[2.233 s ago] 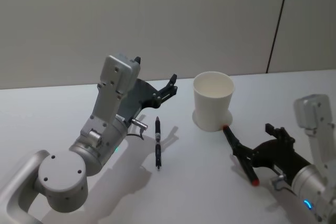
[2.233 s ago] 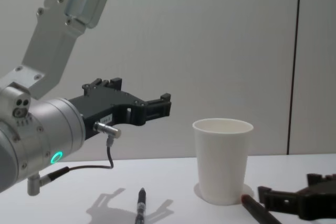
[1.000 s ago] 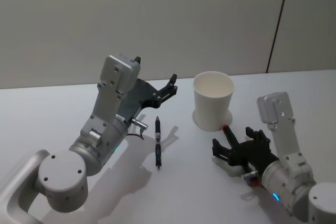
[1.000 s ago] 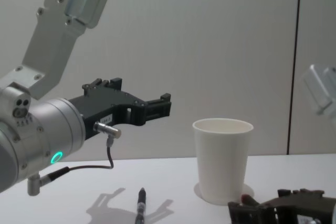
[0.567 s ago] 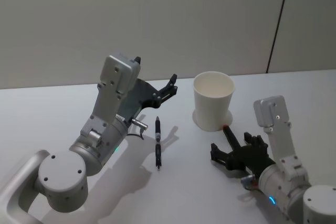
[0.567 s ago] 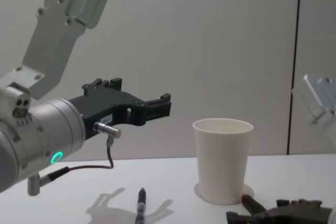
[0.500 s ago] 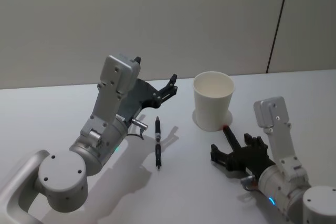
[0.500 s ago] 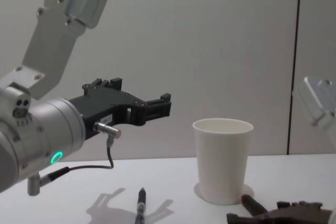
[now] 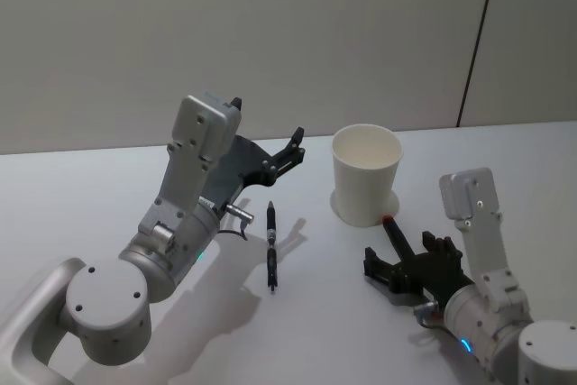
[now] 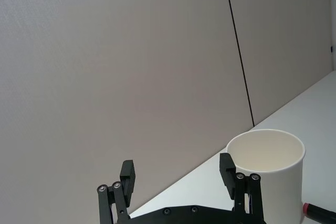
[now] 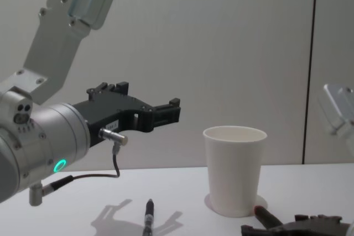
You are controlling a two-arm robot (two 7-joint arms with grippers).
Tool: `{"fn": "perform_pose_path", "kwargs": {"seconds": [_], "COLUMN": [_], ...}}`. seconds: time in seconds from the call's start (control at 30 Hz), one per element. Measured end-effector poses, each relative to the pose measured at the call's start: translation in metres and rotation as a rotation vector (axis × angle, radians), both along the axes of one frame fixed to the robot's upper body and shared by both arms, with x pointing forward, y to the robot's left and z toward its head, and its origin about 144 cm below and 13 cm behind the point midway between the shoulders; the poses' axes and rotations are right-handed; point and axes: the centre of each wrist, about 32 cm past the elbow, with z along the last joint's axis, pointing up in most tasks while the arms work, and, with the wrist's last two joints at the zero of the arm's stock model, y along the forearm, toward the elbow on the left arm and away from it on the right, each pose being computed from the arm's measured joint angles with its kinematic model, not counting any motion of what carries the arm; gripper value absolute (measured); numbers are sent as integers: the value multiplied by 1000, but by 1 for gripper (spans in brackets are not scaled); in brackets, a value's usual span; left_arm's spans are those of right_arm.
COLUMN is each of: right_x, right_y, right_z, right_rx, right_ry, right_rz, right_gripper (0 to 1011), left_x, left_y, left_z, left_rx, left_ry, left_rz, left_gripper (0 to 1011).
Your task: Place the pen into the pen holder.
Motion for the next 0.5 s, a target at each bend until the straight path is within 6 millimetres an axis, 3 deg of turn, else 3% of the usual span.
{"fn": "perform_pose_path", "kwargs": {"seconds": [0.5], "right_x": [1], "right_y": [0], "right_z": [-2], "right_rx": [2], "right_ry": [9], "right_rz": [-9], "right_gripper": [968], "left_x": [0], "left_y": [0], "left_z": [0], "left_rx": [0], "left_ry": [0], "left_rz": [0], "left_gripper": [1001]}}
